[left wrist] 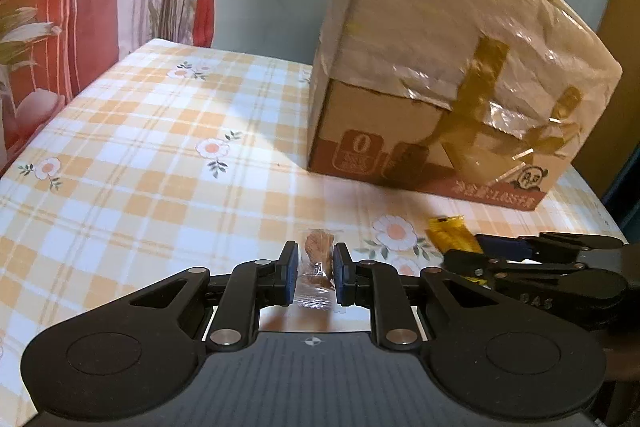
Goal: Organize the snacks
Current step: 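Grasp the small clear packet with the left tool while the right tool grasps the yellow packet, then carry both packets over the box and open both tools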
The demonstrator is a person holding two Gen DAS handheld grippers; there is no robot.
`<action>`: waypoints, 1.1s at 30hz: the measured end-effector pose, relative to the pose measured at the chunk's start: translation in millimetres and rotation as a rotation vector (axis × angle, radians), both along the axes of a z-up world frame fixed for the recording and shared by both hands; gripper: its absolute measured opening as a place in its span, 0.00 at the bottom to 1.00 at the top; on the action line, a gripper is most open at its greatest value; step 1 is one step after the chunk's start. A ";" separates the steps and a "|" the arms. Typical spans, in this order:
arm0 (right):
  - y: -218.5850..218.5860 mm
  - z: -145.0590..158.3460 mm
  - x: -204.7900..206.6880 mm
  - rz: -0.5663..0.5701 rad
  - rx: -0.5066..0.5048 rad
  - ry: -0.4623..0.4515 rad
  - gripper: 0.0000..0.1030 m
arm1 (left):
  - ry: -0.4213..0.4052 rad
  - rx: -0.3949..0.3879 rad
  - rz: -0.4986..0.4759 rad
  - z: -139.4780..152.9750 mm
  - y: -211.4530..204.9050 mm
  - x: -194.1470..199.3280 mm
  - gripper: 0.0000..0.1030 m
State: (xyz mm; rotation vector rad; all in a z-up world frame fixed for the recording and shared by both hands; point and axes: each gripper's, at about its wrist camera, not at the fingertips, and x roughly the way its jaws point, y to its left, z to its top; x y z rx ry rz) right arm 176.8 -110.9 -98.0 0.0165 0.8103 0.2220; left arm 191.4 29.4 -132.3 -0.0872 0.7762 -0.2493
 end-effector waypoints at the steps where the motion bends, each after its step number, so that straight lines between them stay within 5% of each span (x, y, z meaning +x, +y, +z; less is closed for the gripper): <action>1: -3.6 0.4 -3.6 -0.008 0.009 0.001 0.39 | 0.004 0.002 -0.003 0.2 -1.4 -1.3 0.19; 14: -53.3 11.2 -31.3 -0.128 0.142 -0.003 0.37 | -0.003 0.038 -0.032 16.9 -21.4 -15.4 0.19; 25: -70.5 33.2 -56.8 -0.122 0.167 -0.114 0.37 | -0.053 0.047 -0.085 36.2 -41.6 -21.2 0.19; 33: -80.8 68.8 -65.3 -0.090 0.185 -0.254 0.37 | -0.165 0.004 -0.099 80.1 -49.9 -11.4 0.19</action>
